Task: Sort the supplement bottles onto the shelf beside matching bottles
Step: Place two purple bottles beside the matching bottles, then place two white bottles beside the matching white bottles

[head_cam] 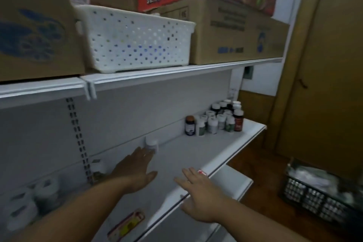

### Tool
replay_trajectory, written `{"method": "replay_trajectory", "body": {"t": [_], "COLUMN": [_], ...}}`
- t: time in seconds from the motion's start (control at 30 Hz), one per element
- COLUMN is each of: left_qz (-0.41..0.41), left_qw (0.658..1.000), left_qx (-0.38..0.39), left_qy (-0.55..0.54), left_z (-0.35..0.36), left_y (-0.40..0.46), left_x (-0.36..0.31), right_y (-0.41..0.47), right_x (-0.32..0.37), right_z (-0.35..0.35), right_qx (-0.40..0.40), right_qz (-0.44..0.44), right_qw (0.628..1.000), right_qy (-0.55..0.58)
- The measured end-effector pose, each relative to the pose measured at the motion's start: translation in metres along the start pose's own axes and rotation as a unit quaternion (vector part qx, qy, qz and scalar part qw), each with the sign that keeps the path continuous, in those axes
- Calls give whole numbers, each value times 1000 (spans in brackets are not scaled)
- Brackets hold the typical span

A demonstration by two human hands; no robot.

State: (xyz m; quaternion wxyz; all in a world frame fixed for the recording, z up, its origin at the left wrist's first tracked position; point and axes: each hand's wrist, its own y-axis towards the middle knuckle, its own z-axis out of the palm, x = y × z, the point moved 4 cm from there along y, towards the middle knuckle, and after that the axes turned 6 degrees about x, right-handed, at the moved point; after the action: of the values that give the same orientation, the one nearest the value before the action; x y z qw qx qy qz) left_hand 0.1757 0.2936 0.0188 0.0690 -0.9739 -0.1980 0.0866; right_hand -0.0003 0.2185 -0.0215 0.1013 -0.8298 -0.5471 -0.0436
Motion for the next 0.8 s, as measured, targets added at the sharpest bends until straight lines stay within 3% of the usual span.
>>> {"method": "replay_trajectory", "body": {"t": [0.2,0.37,0.53,0.63,0.7,0.8], "left_qz": [70,75,42,-3,-36,-124], "left_qw": [996,992,987,981,966,910], "left_qx": [45,59,85,37,-25,-110], "left_qy": [-12,-84,-132,-190,-254,-379], "left_z": [13,5,40,49,52,71], "left_y": [110,201,269,312,329,350], "left_x": [-51,-86,-112,-122,-124,-133], "right_y": [26,48,65,84,99,124], "right_x": [-96,-181,-253,-304,-333,-384], "right_z": [-7,-24,-15,-14,-18,-19], "right_qx": [13,-18,-25,-42,-103,-194], "right_qz": [66,134,181,180,192,234], "right_qw": [997,986,970,965,951,893], "right_qy": [35,100,161,184,218,331]}}
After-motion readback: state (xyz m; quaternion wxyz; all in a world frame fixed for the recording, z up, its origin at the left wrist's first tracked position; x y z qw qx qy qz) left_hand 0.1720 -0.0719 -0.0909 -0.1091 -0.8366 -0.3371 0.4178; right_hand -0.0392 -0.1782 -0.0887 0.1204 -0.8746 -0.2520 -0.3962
